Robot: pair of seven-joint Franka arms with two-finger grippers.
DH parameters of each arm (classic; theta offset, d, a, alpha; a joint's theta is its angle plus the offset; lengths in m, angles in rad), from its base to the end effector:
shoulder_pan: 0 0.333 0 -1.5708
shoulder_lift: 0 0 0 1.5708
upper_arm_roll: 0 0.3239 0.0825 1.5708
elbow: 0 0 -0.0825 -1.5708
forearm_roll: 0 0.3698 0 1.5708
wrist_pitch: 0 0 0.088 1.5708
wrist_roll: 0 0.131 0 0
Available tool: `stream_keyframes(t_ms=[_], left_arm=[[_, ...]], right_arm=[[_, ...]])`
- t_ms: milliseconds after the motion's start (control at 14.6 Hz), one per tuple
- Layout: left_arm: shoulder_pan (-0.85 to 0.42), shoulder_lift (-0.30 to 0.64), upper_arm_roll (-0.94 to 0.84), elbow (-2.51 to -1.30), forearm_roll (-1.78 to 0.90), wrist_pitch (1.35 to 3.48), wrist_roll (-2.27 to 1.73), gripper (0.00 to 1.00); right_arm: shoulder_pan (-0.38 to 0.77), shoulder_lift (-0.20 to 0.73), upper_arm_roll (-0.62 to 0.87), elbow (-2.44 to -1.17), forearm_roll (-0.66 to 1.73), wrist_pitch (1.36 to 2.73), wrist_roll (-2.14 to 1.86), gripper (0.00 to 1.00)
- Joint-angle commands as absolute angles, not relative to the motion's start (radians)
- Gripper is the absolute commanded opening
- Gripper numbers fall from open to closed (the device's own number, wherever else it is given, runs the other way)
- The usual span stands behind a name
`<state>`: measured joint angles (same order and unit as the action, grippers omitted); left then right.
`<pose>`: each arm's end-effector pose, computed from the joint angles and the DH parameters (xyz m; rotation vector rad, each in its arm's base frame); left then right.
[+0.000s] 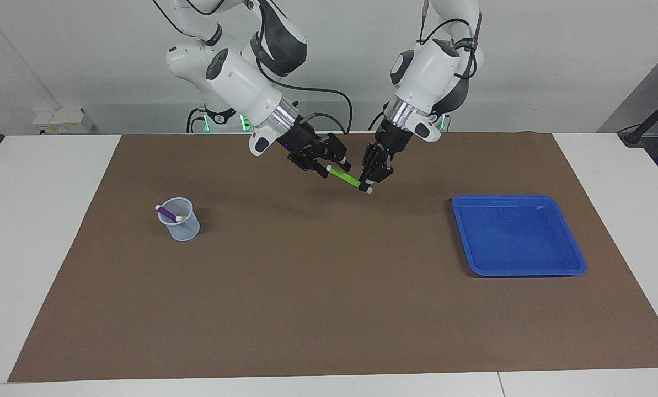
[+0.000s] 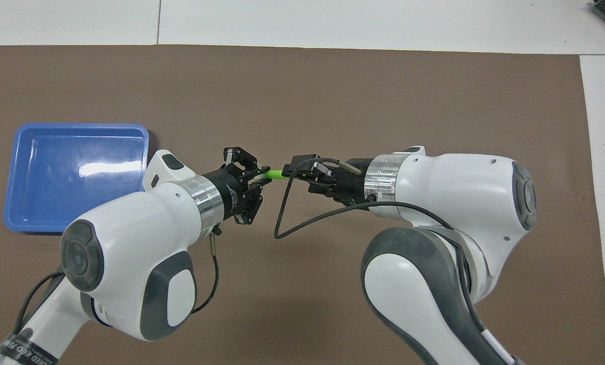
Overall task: Transfer and insert pens with both arms
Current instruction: 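Close the right gripper on the green pen tip, then open the left gripper and pull the pen away with the right gripper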
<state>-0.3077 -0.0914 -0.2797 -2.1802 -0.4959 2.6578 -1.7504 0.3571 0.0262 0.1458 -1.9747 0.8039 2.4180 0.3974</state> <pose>0.4680 -0.3057 0.4851 1.8042 1.7347 -0.1029 0.5167 0.3006 0.4973 -2.3399 0.4773 -0.0870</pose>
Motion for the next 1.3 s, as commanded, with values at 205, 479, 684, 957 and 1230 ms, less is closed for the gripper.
stream_keyframes(t_ms=[205,479,684,957,1230], left_arm=[[-0.319,-0.115,-0.275,-2.209,-0.515,2.678,-1.755,0.00],[-0.319,-0.115,-0.275,-2.209,-0.515,2.678,-1.755,0.00],[-0.321,-0.115,-0.275,-2.207,-0.517,2.680,-1.755,0.00],[-0.321,-0.115,-0.275,-2.207,-0.517,2.678,-1.755,0.00],[-0.321,-0.115,-0.275,-2.207,-0.515,2.678,-1.753,0.00]], right_arm=[[0.344,0.034,0.153,-1.959,0.807,2.430,0.384,0.57],[0.344,0.034,0.153,-1.959,0.808,2.428,0.383,0.32],[0.342,0.034,0.153,-1.959,0.808,2.428,0.382,0.27],[0.342,0.034,0.153,-1.959,0.808,2.427,0.380,0.00],[0.341,0.034,0.153,-1.959,0.810,2.425,0.382,0.00]])
